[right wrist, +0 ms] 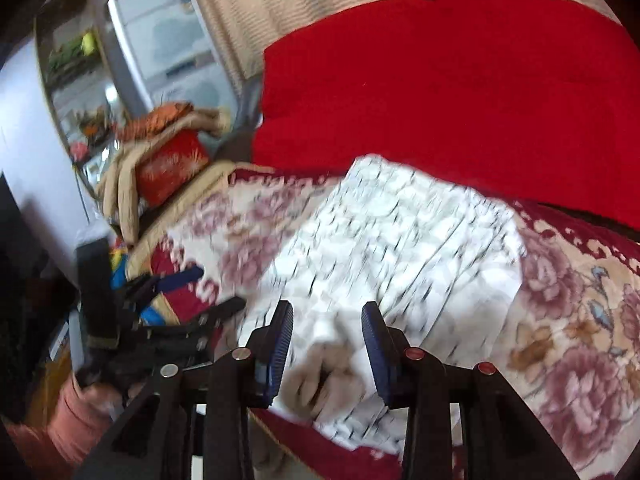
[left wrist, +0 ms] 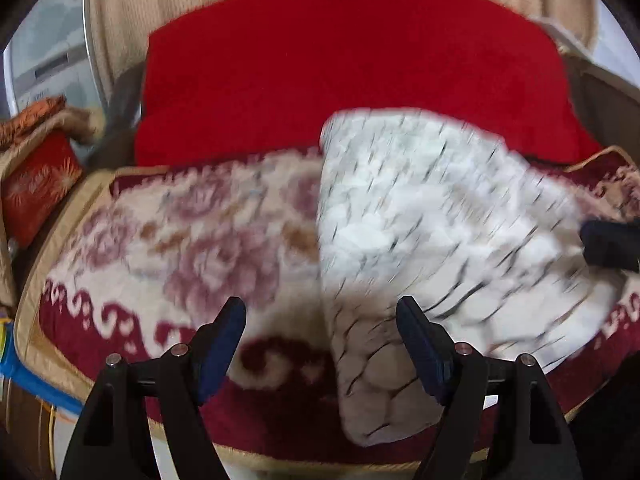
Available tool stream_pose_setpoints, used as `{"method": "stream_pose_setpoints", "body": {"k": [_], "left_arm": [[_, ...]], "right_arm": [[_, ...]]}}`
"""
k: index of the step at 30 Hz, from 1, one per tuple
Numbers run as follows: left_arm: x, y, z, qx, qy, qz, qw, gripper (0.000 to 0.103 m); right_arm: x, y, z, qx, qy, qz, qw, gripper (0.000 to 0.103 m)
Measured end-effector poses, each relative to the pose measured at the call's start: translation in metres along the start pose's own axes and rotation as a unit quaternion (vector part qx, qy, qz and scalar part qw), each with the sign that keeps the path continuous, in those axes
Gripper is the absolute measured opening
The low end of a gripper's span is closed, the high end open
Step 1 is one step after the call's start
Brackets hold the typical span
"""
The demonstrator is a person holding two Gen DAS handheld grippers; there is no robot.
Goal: Fold large clothes
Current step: 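Lower the folded garment onto the blanket and open both grippers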
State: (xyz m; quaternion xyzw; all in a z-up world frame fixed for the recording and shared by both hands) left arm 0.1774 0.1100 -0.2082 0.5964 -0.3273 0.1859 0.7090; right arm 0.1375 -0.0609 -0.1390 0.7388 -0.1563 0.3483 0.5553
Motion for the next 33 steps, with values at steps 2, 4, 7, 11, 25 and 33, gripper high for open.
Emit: {"method": "stream_pose_setpoints", "body": {"k": [2,4,7,11,25,33], "left_arm": [[-0.015,-0.017,0.003,0.002,0.001,-0.024,0.9997,0.079],[-0.021,-0.018,0.010,0.018,-0.020,-0.024,0.9994,0.079],[-0.020,-0.015,0.021,0.047,-0.063,-0.009,0.9969,0.079],[-0.011,0.001,0.020,0.050,-0.047,0.017,0.9975,0.079],[0.011,0.156,0.053,0.119,-0.061,0.207,0.9692,0.099],[0.022,0.231,0.058,0.130,-0.023,0.247,0.9600,0.103]], "right_arm": [[-0.023,-0.018,-0.002,-0.021,0.008,-0.033,0.999,0.039],[-0.053,-0.048,0.008,-0.069,0.005,-0.072,0.995,0.039],[-0.072,-0.055,0.011,-0.089,0.001,-0.023,0.996,0.038],[-0.063,-0.042,0.004,-0.134,-0.001,-0.022,0.991,0.037],[-0.032,0.090,-0.002,-0.244,0.026,0.069,0.967,0.062],[-0.022,0.155,0.002,-0.273,0.003,0.112,0.955,0.062]]}}
Point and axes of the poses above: each gripper's, at about its wrist camera, not at the fingertips, and y roughly against the way its jaws point, z to its right, x to its top, the point moved 7 cm from there along -y, roughly the way its jaws point, and after that the axes turned 12 degrees about -x, right-handed, at the moved point
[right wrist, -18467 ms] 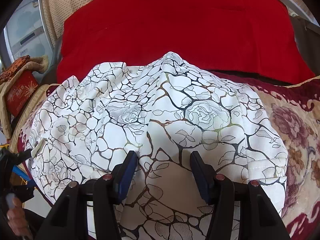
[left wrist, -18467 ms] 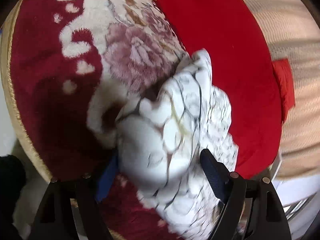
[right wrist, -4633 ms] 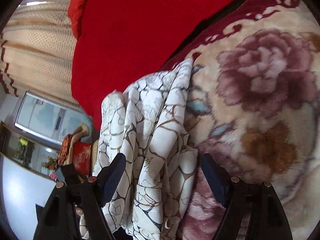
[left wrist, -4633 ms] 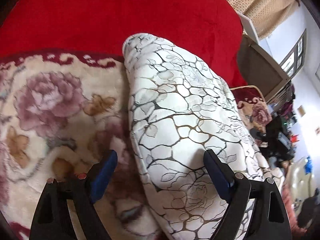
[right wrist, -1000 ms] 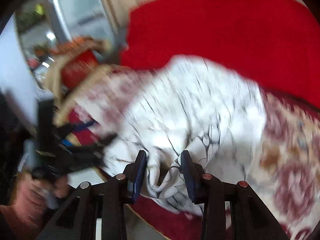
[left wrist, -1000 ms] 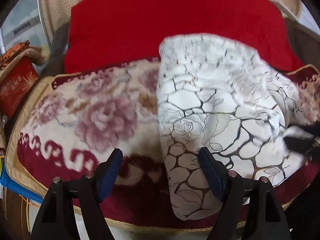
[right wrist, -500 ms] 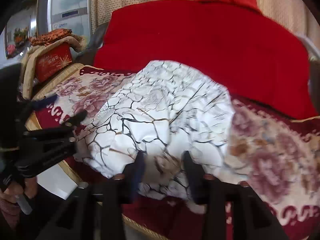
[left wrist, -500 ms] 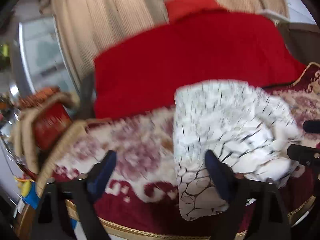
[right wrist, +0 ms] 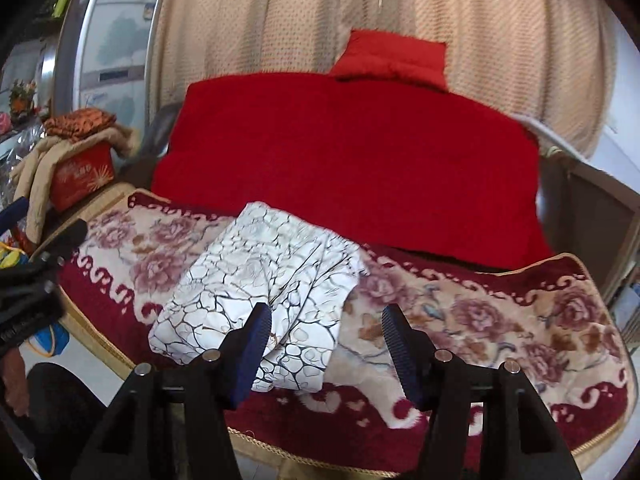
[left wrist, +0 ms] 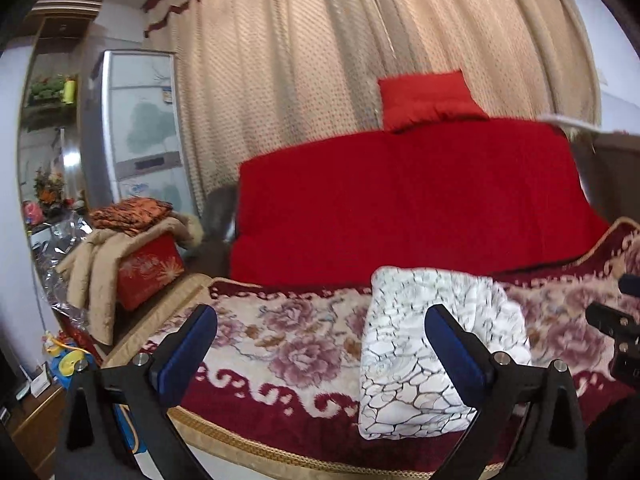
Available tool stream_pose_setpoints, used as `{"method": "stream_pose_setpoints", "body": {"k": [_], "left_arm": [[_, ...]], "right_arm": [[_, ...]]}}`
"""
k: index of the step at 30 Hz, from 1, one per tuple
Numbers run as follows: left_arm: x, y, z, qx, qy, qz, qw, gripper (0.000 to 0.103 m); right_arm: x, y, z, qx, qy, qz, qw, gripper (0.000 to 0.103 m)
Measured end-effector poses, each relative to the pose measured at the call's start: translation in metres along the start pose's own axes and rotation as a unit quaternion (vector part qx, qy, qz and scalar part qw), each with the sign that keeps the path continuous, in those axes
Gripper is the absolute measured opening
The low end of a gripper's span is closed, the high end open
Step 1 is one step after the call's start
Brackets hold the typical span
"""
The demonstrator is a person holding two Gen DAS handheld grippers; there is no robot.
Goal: Fold large clothes
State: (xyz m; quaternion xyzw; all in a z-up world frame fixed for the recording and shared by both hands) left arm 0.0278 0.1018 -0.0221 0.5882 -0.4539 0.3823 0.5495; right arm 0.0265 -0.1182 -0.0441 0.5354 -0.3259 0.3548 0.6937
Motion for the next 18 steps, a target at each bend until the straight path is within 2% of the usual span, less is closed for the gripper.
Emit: {"method": "stream_pose_setpoints", "body": {"k": [3,7,18], "left_arm": [[0.010,0.020,-0.004,0.010,0.005,0.003,0.9999,0.103],[0.019,0.042,-0.005,0.021,0.002,0.011,0.9997,0.103],[0.035,0.090,0.008,0.015,-0.023,0.036,0.9990,0.103]], "right_arm": [[0.006,0.023,0.010,-0.008,-0.010,0.016,1.000,0.067],[0.013,0.051,0.021,-0.015,-0.020,0.036,0.999,0.067],[0.024,0.104,0.029,-0.015,-0.028,0.074,0.997,0.070]]}}
Point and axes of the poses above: each gripper's, at about its wrist camera, not at the fingertips, and y roughly against the way its jaws point, z to its right, x to its top, the point moved 7 cm from there along -y, roughly the way its jaws point, and after that the axes turned 12 degrees about -x, right-handed, at the moved point
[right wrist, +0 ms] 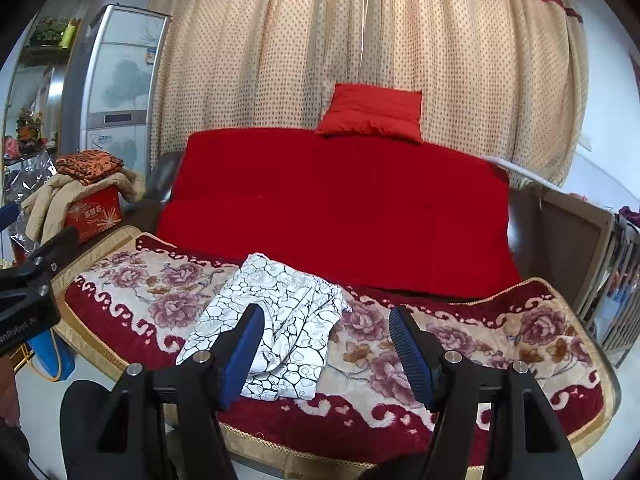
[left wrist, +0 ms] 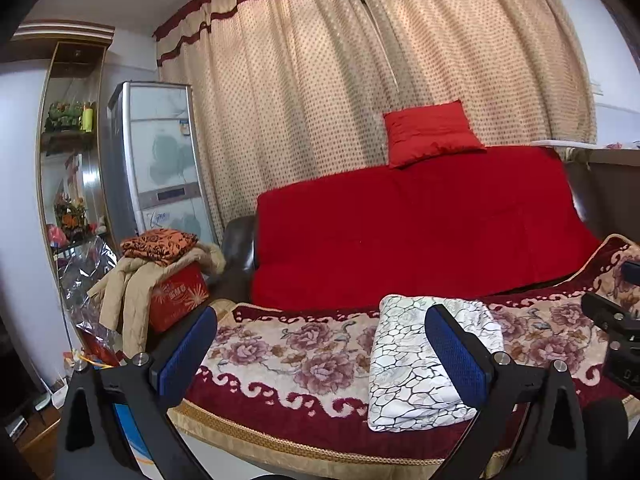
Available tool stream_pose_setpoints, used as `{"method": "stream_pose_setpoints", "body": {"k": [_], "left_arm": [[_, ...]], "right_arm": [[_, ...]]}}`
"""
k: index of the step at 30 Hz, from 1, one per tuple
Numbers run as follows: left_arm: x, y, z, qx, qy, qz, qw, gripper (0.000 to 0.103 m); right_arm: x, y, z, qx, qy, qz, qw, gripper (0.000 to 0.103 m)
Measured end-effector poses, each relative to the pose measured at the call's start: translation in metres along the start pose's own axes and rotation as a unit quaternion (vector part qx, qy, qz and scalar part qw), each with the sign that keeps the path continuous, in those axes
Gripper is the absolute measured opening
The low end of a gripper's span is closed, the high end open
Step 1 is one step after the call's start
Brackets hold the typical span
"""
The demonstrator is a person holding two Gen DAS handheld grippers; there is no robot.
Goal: Fold large clothes
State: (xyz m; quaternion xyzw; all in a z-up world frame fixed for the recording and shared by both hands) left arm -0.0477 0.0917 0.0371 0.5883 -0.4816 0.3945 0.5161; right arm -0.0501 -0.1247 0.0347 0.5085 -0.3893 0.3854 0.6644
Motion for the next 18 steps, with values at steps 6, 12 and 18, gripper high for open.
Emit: {"method": "stream_pose_setpoints", "body": {"k": [6,12,18], "left_arm": [[0.011,0.018,0.002,-0.001,-0.002,0.021,0.9998,0.103],[0.019,0.031,0.001,0.000,-0.002,0.033,0.9995,0.103],[0.021,0.040,0.001,-0.004,-0.001,0.038,0.9993,0.103]], "right_arm": [[0.008,0.016,0.005,0.002,-0.010,0.016,1.000,0.071],[0.016,0.033,0.008,0.001,-0.018,0.033,0.999,0.073],[0.020,0.041,0.007,0.003,-0.020,0.041,0.999,0.073]]}}
Point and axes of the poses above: each gripper's, at about its wrist camera, not at the fingertips, and y roughly against the way its jaws point, z to its right, x to its top, the point moved 7 cm from there along -y, roughly the way its jaws point, and after that the axes turned 12 degrees about -x, right-handed, at the moved point
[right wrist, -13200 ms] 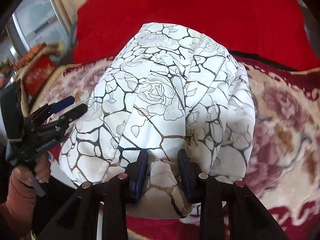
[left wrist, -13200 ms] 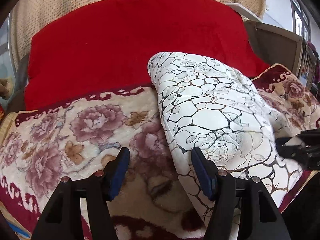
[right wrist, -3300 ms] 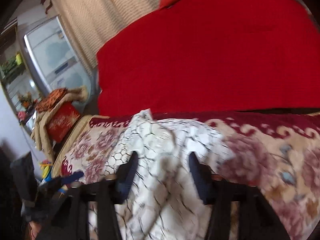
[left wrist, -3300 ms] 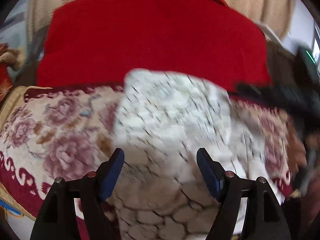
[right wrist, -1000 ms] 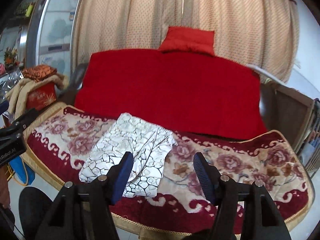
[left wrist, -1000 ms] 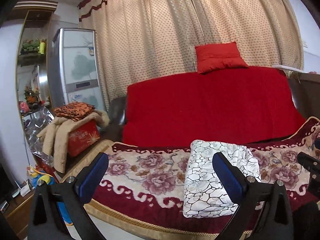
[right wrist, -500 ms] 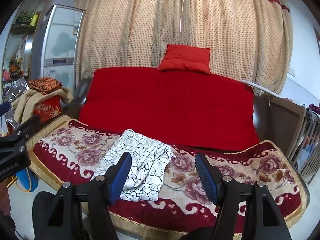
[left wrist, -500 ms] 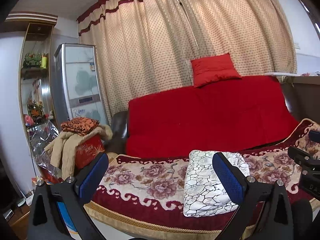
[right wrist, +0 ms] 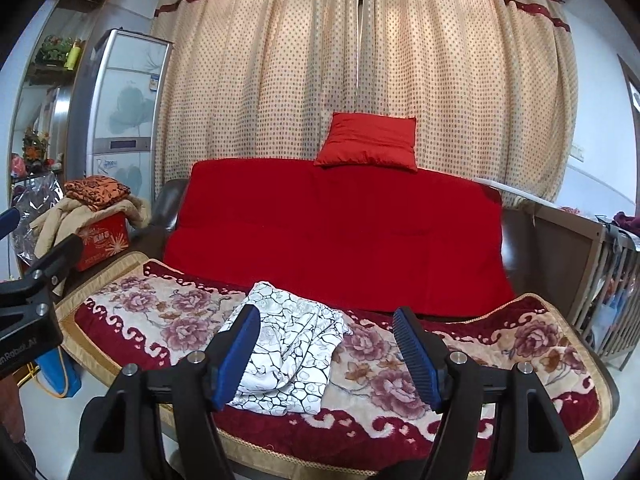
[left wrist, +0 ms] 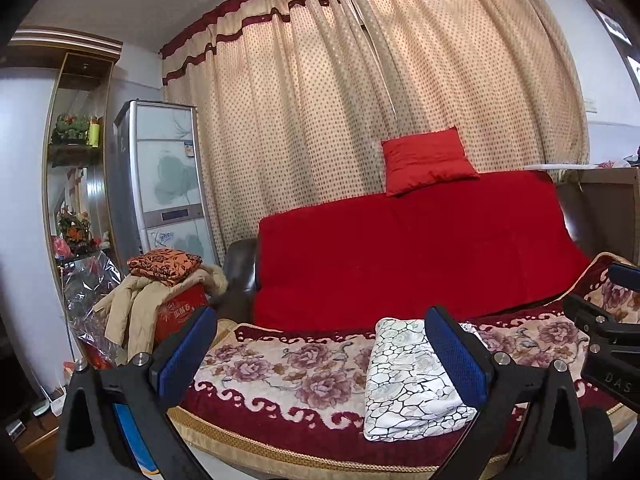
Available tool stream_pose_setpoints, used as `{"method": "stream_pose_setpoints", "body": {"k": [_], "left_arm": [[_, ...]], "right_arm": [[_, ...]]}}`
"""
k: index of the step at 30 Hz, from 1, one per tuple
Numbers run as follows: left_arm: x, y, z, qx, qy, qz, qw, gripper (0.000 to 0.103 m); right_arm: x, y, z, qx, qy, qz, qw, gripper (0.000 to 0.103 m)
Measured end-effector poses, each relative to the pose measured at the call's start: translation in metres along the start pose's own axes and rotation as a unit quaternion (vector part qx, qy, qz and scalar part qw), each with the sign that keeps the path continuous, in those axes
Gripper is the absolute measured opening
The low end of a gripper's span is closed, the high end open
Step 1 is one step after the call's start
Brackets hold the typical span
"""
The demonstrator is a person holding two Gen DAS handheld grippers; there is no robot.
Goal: Fold large clothes
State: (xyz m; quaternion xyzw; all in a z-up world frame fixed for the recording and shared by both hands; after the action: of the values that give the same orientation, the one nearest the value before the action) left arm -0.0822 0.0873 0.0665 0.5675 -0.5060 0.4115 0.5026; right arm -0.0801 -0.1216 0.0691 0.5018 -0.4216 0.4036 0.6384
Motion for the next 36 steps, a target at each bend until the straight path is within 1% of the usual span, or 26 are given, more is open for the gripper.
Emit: {"method": "stream_pose_setpoints", "body": {"k": [7,17,19,23,32,36], "left_arm": [[-0.001,0.004,-0.003,-0.017,0.013,-0.005,0.9998,0.103],[-0.004,0.006,-0.008,-0.028,0.031,-0.011,0.9991,0.103],[-0.004,0.007,-0.008,-0.029,0.033,-0.010,0.9990,0.103],[-0.004,0.010,-0.009,-0.031,0.036,-0.006,0.9989,0.103],[-0.005,0.012,-0.009,-0.035,0.038,-0.005,0.9987,0.103],[-0.008,0.010,-0.009,-0.035,0.040,-0.010,0.9985,0.103]], "right_arm": [[0.004,0.010,-0.001,0.003,-0.010,0.011,1.000,0.074],[0.010,0.022,0.005,-0.001,-0.031,0.023,0.999,0.076],[0.011,0.025,0.006,-0.001,-0.035,0.025,0.999,0.078],[0.012,0.029,0.007,-0.001,-0.037,0.030,0.999,0.078],[0.011,0.032,0.009,0.000,-0.040,0.028,0.999,0.078],[0.009,0.031,0.009,-0.003,-0.039,0.025,0.999,0.078]]}}
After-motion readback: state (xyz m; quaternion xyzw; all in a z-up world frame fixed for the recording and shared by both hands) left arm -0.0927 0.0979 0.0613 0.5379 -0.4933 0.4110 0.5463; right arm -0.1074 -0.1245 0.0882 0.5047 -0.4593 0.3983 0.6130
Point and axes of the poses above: each gripper's, at about its wrist camera, not at the fingertips, and y roughly against the way its jaws point, z to its right, x to its top, the point moved 7 cm from there along -y, roughly the way its jaws point, and after that the axes turned 12 degrees about -x, right-handed, at the moved point
